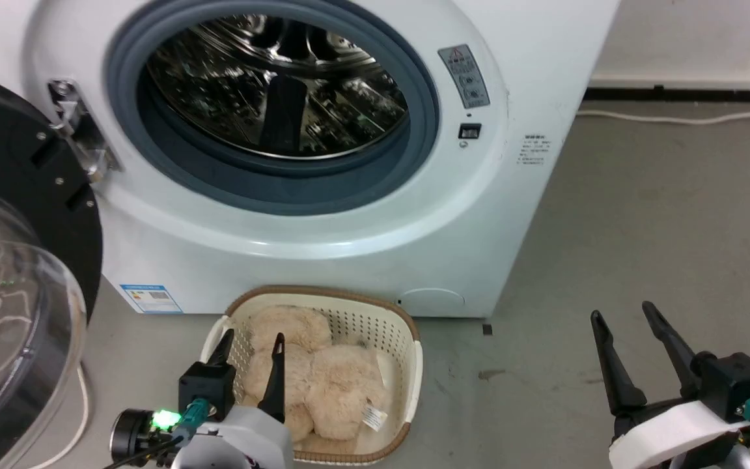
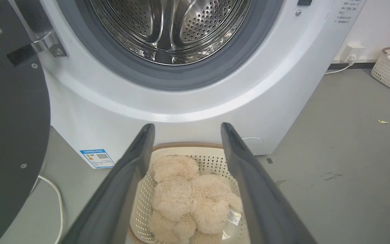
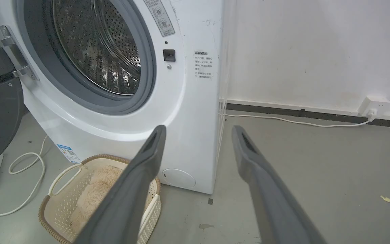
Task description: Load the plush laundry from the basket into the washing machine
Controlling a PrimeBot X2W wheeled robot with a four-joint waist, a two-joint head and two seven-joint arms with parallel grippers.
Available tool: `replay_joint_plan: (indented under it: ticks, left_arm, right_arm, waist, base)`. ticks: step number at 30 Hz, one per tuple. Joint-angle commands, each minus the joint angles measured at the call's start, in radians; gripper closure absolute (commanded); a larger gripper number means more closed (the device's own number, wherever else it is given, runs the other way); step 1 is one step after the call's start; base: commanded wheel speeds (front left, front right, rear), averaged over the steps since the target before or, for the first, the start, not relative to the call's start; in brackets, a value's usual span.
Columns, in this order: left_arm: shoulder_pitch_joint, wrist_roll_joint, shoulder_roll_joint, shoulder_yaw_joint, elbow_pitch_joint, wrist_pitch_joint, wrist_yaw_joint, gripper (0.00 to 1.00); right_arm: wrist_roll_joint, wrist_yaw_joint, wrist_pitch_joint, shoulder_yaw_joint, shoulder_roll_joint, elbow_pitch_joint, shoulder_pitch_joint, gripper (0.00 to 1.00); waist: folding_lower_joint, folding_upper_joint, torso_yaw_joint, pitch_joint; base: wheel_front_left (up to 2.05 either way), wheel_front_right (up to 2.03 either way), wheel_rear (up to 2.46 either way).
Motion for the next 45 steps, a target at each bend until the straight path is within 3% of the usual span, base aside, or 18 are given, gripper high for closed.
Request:
replay_joint_plan:
  ticks: [1,19,26,35,40,45]
  left_arm:
    - [-0.032,-0.008,0.0,-0.013,0.035,-0.012,0.004,0.0]
    - [-0.161,-0.054,0.011,-0.064,0.292,-0.036,-0.003,0.0]
    - [-0.207,-0.067,0.018,-0.094,0.404,0.021,0.003,0.0]
    - [-0.283,-0.096,0.032,-0.119,0.5,0.018,0.012,0.0]
    - [-0.319,-0.107,0.042,-0.144,0.556,0.052,-0.002,0.0]
    - [-0.368,-0.121,0.061,-0.158,0.607,0.044,0.022,0.0]
  right_arm:
    - [0.017,0.0,-0.013,-0.001,-0.005,-0.011,-0.025,0.0]
    - [0.081,0.0,-0.048,0.005,-0.007,-0.029,-0.062,0.0]
    - [0.106,0.0,-0.063,0.013,-0.01,-0.038,-0.072,0.0]
    - [0.138,0.0,-0.082,0.014,-0.012,-0.051,-0.092,0.0]
    - [0.159,0.0,-0.092,0.027,-0.018,-0.053,-0.106,0.0]
    - [0.18,0.0,-0.102,0.028,-0.018,-0.059,-0.123,0.0]
  waist:
    - [-0.0001,0.0,-0.014,0.024]
    - [-0.0001,0.0,-0.076,0.138]
    - [-0.0001,0.0,-0.101,0.188]
    - [-0.0001,0.0,-0.127,0.258]
    - [-0.0001,0.0,-0.145,0.297]
    - [-0.0001,0.0,-0.165,0.343]
  base:
    - [0.0,0.0,0.0]
    - [0.0,0.0,0.0]
    - [0.0,0.0,0.0]
    - [0.0,0.0,0.0]
    - [0.0,0.0,0.0]
    - [0.0,0.0,0.0]
